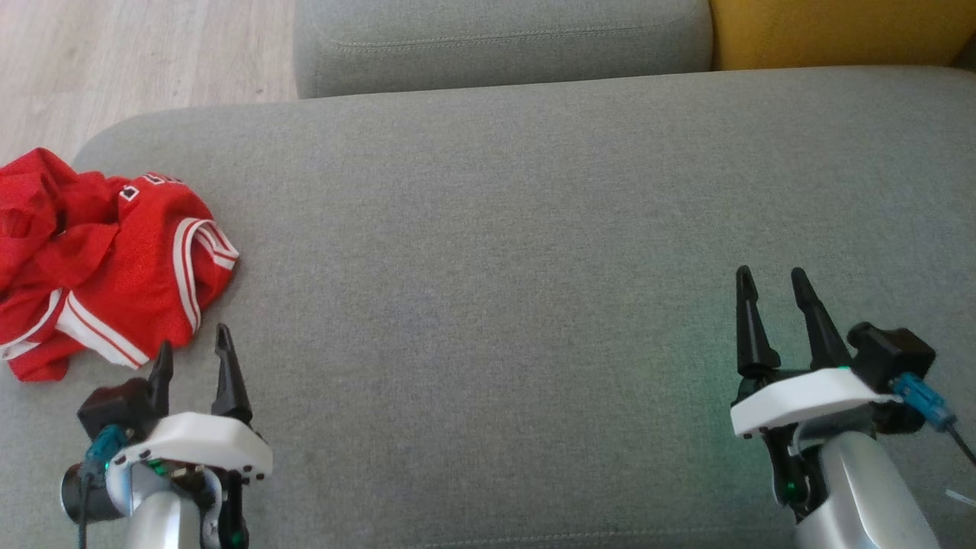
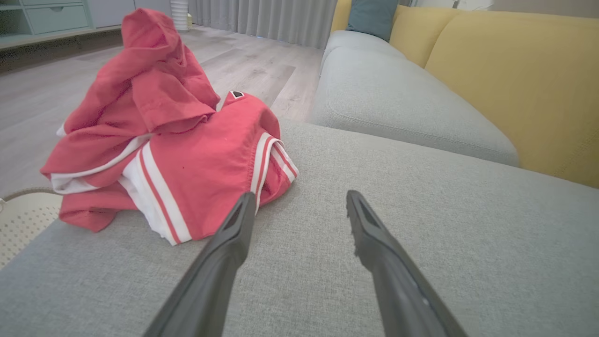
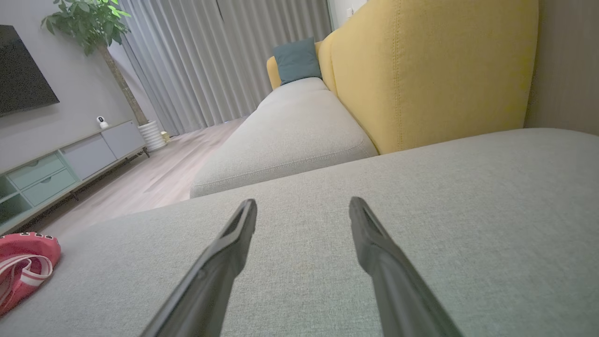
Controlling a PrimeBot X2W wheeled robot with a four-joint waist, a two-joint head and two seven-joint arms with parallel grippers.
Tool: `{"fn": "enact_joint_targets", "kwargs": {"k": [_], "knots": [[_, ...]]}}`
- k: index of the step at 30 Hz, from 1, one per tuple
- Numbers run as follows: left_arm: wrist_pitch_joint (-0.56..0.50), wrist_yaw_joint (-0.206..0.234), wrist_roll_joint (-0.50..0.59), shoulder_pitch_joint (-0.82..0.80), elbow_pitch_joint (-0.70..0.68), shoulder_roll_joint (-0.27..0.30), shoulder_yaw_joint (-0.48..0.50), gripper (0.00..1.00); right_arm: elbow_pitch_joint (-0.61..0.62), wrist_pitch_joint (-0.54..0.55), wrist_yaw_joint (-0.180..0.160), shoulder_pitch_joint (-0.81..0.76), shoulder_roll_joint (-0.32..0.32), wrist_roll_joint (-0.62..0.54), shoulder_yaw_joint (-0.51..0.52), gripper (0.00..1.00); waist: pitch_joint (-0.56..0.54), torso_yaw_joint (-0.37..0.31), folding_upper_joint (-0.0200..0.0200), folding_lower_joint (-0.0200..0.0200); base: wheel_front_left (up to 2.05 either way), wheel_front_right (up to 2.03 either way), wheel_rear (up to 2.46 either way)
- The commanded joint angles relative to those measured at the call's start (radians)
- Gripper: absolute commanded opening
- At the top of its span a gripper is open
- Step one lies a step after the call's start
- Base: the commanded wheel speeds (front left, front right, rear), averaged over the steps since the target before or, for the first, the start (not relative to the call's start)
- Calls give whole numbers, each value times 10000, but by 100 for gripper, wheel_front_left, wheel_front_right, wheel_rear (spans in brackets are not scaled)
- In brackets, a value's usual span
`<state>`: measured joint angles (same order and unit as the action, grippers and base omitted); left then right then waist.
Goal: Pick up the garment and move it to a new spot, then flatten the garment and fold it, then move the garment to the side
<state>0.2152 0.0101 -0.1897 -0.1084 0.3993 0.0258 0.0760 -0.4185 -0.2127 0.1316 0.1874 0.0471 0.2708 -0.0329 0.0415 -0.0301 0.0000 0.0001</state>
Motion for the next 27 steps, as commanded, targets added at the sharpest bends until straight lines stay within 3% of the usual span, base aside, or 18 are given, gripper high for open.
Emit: {"fn": "enact_joint_targets", "kwargs": {"k": [1,12,27], "knots": [[152,70,299,-503,-242,218,270,100,268,-174,-9,594,48,-303,-218,100,-3,-5,0,-1,0,0,0],[465,256,1562,-593,-139,245,249,100,-147,-490,-9,763,36,-1706,-106,100,21,-25,0,-1,0,0,0],[465,357,1363,-536,-64,245,256,100,-350,-490,-9,793,33,-1456,68,100,-13,-5,0,-1,0,0,0]]}}
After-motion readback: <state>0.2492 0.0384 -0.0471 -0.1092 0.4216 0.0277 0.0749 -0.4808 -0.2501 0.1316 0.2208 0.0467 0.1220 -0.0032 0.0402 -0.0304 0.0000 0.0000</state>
